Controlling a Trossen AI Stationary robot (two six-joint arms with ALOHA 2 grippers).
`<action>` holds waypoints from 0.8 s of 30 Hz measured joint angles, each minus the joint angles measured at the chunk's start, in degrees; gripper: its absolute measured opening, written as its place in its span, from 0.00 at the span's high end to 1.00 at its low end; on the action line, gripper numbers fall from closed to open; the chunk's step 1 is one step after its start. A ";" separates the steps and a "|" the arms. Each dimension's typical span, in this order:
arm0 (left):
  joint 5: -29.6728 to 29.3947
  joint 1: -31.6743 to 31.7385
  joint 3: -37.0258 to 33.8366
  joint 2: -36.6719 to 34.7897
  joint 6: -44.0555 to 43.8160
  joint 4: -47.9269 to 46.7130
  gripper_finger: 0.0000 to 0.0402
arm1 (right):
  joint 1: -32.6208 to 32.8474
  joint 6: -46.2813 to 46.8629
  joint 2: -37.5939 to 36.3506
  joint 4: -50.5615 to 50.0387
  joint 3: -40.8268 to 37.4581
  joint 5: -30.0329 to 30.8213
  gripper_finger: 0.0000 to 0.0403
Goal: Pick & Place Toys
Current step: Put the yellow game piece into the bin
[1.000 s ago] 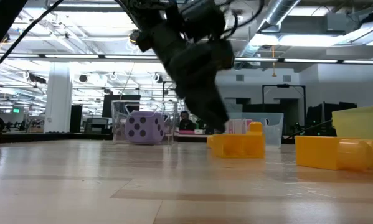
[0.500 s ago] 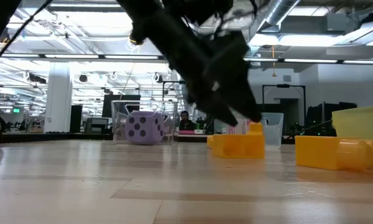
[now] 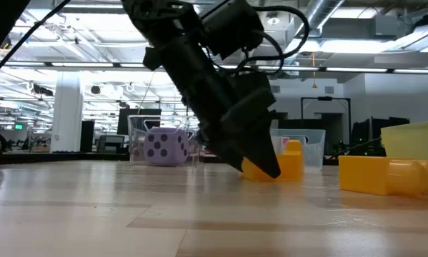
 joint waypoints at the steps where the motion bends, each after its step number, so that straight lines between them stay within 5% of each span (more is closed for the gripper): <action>1: 0.04 0.00 -0.81 -0.07 -0.85 1.18 0.01 | 0.00 0.00 0.00 -0.02 0.00 0.00 0.47; 24: 2.98 0.09 -2.49 -0.46 -0.55 5.10 0.35 | -0.01 0.10 0.00 -0.21 0.00 0.17 0.47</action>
